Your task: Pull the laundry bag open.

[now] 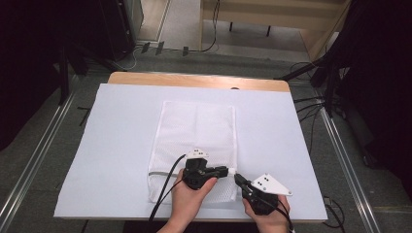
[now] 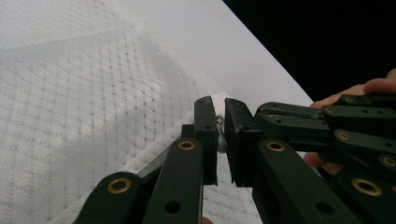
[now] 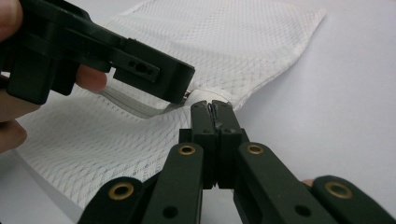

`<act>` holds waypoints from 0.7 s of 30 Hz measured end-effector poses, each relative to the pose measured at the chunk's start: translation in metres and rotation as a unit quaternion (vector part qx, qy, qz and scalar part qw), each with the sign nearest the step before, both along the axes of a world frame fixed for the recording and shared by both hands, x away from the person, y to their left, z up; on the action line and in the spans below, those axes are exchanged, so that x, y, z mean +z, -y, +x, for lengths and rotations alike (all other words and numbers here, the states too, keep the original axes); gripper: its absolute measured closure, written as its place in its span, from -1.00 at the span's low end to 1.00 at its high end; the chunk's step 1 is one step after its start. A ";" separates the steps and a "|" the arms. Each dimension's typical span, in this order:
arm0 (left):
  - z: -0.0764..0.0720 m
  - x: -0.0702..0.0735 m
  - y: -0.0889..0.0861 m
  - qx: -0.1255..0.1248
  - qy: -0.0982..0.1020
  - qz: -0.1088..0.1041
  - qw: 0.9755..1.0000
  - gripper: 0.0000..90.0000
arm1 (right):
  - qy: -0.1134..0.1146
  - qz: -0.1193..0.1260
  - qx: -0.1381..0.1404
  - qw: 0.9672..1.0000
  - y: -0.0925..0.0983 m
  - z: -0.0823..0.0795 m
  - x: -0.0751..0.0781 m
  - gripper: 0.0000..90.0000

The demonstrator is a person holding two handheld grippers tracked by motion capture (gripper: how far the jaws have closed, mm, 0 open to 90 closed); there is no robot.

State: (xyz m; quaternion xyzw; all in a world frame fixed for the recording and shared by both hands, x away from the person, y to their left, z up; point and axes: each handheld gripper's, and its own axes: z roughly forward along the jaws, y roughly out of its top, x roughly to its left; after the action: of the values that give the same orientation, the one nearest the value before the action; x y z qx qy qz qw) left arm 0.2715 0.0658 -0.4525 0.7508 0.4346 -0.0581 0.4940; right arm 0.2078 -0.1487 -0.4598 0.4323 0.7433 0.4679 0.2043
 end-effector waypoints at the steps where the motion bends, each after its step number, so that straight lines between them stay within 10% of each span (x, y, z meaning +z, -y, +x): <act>1: 0.000 0.000 0.000 -0.001 0.001 0.001 1.000 0.90 | 0.003 0.002 -0.001 1.000 0.000 0.000 0.000 1.00; 21: 0.007 -0.012 -0.030 0.019 0.003 0.057 0.998 0.95 | 0.004 -0.007 -0.024 1.000 0.006 0.000 0.005 1.00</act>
State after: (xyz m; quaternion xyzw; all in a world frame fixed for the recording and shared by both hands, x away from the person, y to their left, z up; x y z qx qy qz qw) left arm 0.2790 0.0956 -0.4649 0.7696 0.4496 -0.0214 0.4529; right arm 0.2079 -0.1546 -0.4552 0.4463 0.7351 0.4595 0.2218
